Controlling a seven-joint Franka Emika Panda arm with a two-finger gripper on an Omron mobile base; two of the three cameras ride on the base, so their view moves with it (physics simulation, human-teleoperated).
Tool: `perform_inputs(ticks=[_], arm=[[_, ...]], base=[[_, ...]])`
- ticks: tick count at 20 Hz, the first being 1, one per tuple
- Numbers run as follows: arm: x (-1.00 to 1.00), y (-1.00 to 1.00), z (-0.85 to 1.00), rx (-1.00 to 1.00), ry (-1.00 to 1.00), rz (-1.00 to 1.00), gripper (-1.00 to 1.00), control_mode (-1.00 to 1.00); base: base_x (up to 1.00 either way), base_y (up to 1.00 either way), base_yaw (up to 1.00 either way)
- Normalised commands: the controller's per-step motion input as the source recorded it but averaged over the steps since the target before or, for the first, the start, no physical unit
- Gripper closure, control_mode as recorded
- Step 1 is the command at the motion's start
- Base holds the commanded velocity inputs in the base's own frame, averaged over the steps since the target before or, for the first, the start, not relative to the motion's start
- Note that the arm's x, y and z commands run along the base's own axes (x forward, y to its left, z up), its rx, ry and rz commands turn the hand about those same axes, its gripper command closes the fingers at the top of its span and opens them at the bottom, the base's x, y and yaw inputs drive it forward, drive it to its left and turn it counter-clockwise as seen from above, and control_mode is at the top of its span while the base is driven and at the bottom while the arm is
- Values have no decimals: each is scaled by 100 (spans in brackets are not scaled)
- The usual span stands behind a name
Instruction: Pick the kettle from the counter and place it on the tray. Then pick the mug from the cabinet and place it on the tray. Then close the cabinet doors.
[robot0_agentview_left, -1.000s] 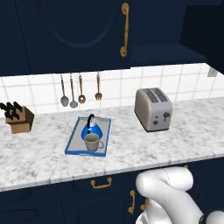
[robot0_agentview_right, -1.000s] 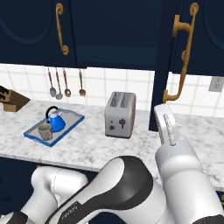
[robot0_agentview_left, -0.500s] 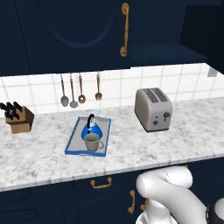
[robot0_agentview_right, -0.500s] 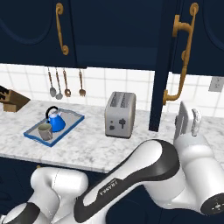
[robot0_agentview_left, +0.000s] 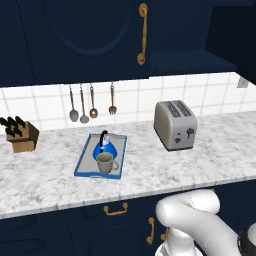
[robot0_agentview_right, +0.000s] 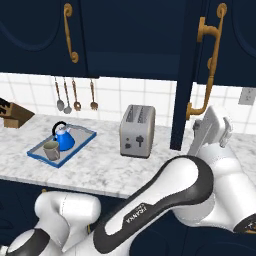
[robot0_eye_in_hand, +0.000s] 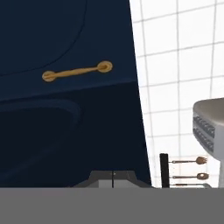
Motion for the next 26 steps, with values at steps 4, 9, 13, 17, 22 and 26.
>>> perform_inputs(ticks=[4, 9, 13, 17, 22, 26], arm=[[-1, 82, 47, 0, -10, 9, 100, -100], [0, 95, 43, 0, -10, 7, 100, -100], [18, 69, 39, 3, -2, 0, 100, -100], [43, 65, 27, 3, 0, 0, 100, -100], [52, 74, 35, 0, 0, 0, 100, -100], [53, 71, 33, 0, 0, 0, 100, -100]], base=[[0, 0, 0], [0, 0, 0], [0, 0, 0], [0, 0, 0], [0, 0, 0], [0, 0, 0]])
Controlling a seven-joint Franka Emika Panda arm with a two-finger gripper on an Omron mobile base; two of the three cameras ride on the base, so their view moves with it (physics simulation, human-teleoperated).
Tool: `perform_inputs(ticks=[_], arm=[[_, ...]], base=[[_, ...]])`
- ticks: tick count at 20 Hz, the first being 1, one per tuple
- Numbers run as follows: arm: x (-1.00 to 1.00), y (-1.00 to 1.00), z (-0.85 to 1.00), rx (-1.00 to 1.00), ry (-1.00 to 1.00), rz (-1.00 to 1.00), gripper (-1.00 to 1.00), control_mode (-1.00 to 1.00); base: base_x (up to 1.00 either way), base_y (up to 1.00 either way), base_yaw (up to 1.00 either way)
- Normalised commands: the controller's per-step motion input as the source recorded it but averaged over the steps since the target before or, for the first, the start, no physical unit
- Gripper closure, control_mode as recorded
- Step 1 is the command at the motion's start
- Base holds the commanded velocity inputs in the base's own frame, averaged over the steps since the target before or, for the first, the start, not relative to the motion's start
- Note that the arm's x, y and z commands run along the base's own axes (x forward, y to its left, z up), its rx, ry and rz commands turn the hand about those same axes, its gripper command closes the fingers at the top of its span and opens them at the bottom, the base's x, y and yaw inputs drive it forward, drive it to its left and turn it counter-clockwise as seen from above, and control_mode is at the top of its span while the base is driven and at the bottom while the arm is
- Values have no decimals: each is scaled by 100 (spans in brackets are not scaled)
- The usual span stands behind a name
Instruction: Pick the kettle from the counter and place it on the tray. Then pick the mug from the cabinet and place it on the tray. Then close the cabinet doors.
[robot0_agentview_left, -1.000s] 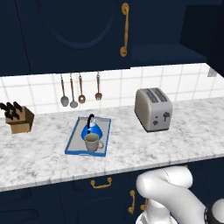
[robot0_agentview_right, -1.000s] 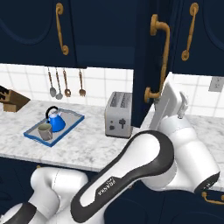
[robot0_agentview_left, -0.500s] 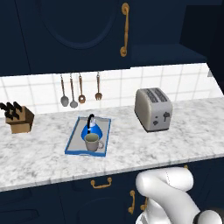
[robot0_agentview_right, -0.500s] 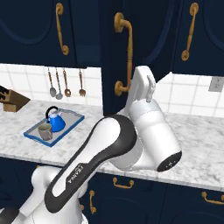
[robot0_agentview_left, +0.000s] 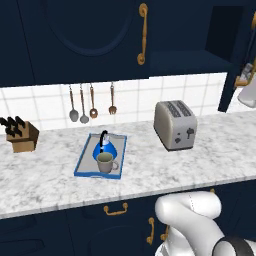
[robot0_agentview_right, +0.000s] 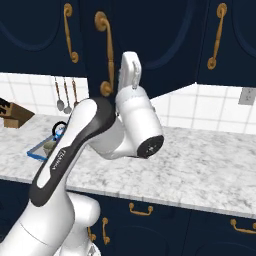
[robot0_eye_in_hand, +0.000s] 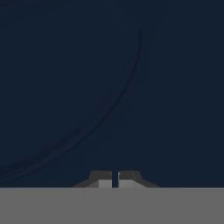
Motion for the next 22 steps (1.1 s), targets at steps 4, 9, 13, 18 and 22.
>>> perform_inputs(ticks=[4, 9, 13, 18, 22], arm=[[58, 72, 15, 0, 0, -7, 100, -100], [65, 72, 1, -1, 8, -24, 100, -100], [79, 82, 0, -4, 11, -30, 100, -100], [77, 38, 2, 0, 18, -24, 100, -100], [82, 16, 0, 0, 15, -20, 100, -100]], base=[[0, 0, 0], [0, 0, 0], [0, 0, 0], [0, 0, 0], [0, 0, 0]])
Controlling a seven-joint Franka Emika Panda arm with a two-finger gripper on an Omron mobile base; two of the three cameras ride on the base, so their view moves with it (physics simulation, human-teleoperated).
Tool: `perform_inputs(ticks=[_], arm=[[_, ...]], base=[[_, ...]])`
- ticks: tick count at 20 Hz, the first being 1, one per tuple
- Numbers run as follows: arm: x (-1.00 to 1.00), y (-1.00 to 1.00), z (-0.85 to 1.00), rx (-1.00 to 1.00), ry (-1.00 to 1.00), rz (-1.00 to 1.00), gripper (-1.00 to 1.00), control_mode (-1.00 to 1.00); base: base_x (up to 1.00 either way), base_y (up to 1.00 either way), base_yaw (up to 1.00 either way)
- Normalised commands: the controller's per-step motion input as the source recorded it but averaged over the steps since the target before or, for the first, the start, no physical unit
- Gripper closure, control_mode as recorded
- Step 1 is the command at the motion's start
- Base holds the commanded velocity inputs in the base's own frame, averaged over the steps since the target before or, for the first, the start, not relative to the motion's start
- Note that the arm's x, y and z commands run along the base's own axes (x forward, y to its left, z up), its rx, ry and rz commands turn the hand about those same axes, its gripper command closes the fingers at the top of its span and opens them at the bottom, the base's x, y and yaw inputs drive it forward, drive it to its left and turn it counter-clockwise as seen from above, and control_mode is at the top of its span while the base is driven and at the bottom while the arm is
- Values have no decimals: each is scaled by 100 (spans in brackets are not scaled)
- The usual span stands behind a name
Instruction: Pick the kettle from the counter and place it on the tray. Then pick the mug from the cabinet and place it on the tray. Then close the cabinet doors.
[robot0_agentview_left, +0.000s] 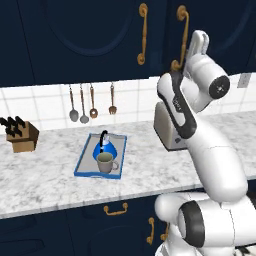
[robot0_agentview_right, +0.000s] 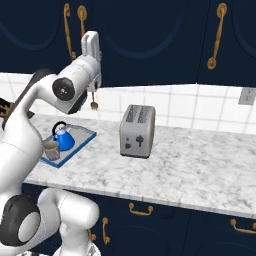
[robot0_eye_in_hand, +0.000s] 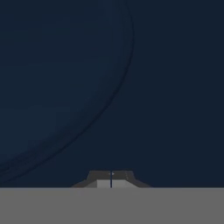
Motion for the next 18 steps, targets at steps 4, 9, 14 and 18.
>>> perform_inputs(ticks=[4, 9, 14, 18], arm=[[88, 11, 0, 0, 13, -17, 100, -100], [77, 0, 7, 7, 16, -6, 100, -100], [82, -5, 2, 9, 11, 0, 100, -100], [85, -27, -3, 4, 2, 2, 100, -100]], base=[[0, 0, 0], [0, 0, 0], [0, 0, 0], [0, 0, 0]])
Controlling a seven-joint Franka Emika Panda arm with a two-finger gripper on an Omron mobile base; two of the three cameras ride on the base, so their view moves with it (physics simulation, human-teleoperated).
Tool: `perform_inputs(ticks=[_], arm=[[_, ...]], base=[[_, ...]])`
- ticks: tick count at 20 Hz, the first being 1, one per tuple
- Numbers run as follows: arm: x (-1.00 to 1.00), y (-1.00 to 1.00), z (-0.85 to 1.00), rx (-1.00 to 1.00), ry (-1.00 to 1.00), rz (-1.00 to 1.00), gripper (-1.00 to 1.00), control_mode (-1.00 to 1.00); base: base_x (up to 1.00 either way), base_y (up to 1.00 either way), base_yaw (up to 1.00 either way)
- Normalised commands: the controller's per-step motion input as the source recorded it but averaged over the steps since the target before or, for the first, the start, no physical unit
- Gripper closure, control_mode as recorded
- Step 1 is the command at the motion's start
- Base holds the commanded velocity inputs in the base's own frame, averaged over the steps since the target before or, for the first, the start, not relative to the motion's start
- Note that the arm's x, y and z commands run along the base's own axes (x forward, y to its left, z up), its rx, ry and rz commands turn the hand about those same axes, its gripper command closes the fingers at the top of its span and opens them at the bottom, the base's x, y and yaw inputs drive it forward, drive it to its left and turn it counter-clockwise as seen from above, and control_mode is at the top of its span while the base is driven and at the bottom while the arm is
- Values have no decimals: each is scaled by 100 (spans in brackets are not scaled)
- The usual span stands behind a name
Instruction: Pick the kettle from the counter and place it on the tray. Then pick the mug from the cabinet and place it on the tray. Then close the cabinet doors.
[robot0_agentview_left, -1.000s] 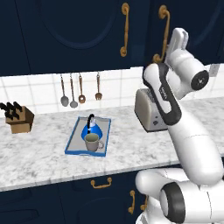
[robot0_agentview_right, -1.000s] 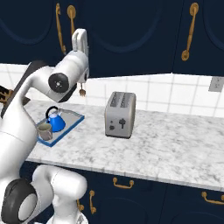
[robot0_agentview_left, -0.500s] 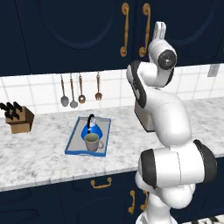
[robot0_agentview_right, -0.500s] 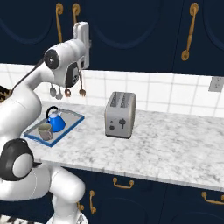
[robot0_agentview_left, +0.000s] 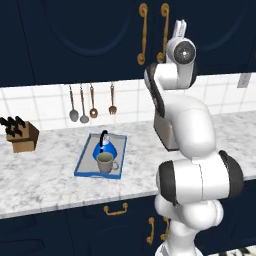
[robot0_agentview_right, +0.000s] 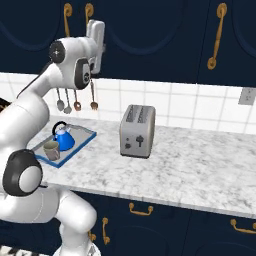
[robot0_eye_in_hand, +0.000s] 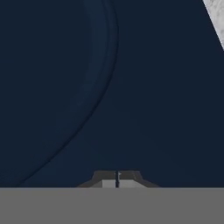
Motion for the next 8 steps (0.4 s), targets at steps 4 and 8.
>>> perform_inputs(ticks=[4, 8], arm=[[83, -35, -17, 2, 1, 5, 100, -100], [82, -47, -33, 0, 0, 9, 100, -100]], base=[[0, 0, 0], [0, 0, 0]])
